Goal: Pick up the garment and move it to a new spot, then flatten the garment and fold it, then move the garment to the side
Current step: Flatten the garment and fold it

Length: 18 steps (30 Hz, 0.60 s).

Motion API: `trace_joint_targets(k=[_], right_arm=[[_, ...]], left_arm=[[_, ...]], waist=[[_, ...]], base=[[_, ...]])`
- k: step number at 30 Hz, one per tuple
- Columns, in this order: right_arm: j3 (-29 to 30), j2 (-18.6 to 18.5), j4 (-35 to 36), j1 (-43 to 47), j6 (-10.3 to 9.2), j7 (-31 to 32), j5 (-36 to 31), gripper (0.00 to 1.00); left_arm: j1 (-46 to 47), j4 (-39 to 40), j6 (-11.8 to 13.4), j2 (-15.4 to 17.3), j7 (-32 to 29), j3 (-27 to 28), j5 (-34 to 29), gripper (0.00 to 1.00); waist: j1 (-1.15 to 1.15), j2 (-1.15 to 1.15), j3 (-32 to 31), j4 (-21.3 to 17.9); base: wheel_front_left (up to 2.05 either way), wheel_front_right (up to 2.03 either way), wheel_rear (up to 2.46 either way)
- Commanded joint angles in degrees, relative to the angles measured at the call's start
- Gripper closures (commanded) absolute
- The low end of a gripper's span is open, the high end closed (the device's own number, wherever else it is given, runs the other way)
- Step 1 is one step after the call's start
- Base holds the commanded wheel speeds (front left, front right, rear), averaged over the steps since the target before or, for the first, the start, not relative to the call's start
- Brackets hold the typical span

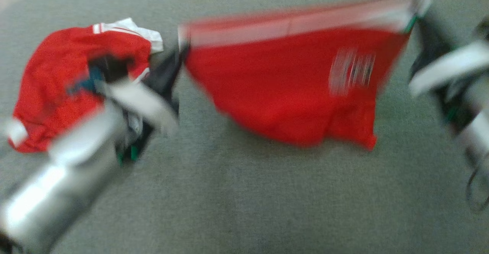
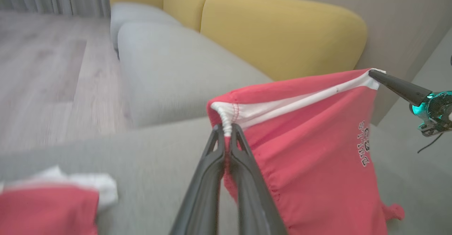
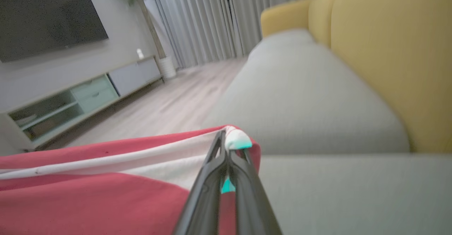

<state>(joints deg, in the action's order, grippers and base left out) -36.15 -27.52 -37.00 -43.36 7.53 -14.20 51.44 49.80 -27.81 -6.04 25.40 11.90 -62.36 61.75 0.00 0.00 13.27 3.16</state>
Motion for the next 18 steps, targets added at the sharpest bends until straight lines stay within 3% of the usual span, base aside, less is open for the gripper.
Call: trace_joint_targets(k=[1, 11, 14, 18], right_arm=[[1.2, -1.8, 1.8, -3.4, -0.04, -0.8, -0.9, 1.0], [11.0, -4.9, 6.3, -26.6, -0.04, -0.8, -10.4, 1.0], [12.2, -4.9, 7.5, -28.5, -0.04, -0.8, -11.8, 1.0], [11.8, -4.9, 9.3, -24.6, -0.04, -0.8, -11.6, 1.0]], left_arm=[[5.9, 0.5, 0.4, 1.3, 0.9, 3.7, -0.7, 1.0], [31.5, -7.0, 0.2, -4.8, 3.0, 12.1, -9.6, 1.0], [32.4, -6.7, 0.0, -6.3, 3.1, 16.6, -12.5, 1.0], [26.3, -6.2, -0.8, -7.2, 3.1, 18.2, -15.4, 1.0]], waist=[[0.0, 0.0, 1.3, -1.3], [0.0, 0.0, 9.1, -6.7], [0.0, 0.0, 10.0, -7.5], [0.0, 0.0, 10.1, -7.6]], base=[[0.0, 0.0, 0.0], [0.0, 0.0, 0.0], [0.0, 0.0, 0.0], [0.0, 0.0, 0.0]])
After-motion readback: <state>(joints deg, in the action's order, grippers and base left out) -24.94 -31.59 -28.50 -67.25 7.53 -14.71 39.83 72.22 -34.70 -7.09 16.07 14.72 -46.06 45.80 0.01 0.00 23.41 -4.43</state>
